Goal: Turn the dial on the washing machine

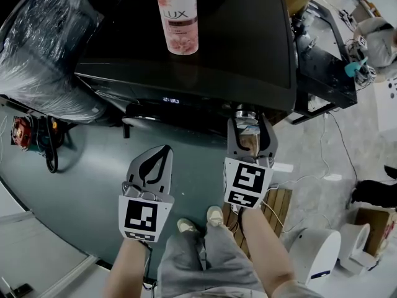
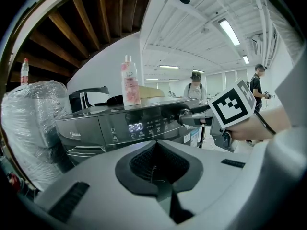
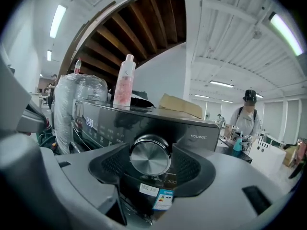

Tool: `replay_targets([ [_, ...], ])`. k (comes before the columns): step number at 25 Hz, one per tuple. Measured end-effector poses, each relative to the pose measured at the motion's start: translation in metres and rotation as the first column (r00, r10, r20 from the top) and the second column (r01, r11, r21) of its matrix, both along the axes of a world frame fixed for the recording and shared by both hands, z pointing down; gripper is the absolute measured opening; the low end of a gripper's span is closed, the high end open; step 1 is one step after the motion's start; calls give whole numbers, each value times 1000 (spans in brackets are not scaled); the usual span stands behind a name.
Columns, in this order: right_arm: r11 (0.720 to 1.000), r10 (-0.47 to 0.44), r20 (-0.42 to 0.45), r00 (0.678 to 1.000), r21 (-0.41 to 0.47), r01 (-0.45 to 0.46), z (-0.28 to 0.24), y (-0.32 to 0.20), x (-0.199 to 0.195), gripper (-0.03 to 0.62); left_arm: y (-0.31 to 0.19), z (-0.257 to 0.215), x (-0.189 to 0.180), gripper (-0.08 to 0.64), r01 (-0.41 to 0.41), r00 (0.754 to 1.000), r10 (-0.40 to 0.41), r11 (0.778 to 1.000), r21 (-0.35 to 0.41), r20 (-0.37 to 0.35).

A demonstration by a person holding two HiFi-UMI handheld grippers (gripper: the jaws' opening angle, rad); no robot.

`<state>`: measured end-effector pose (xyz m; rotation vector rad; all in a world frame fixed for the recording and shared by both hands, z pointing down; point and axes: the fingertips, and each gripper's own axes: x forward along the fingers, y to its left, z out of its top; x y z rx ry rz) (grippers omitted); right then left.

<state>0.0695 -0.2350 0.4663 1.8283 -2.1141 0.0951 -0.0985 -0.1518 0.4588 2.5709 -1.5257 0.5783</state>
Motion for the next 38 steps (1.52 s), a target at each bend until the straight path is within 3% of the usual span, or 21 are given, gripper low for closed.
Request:
replay_targets([
  [6, 999, 43, 188, 981, -10, -41, 3, 1, 8, 289, 3, 4, -2, 18, -14, 1000, 14, 1000, -6, 15],
  [13, 995, 91, 413, 906, -68, -69, 5, 0, 13, 288, 6, 5, -4, 18, -10, 1000, 10, 1000, -17, 14],
  [15, 994, 96, 441, 892, -81, -67, 6, 0, 14, 290, 8, 3, -5, 18, -11, 1000, 11, 1000, -18, 14],
  [25, 996, 61, 384, 921, -82, -32, -13, 11, 15, 292, 23, -24, -24, 18, 18, 1000, -18, 1000, 3, 12],
  [32, 975, -169, 364, 916, -76, 211, -64, 47, -31, 182, 40, -70, -37, 18, 46, 999, -46, 998, 45, 4],
  [38, 946, -303, 303, 903, -18, 323, -126, 78, -53, 105, 58, -117, -46, 18, 66, 998, -67, 994, 82, 4],
])
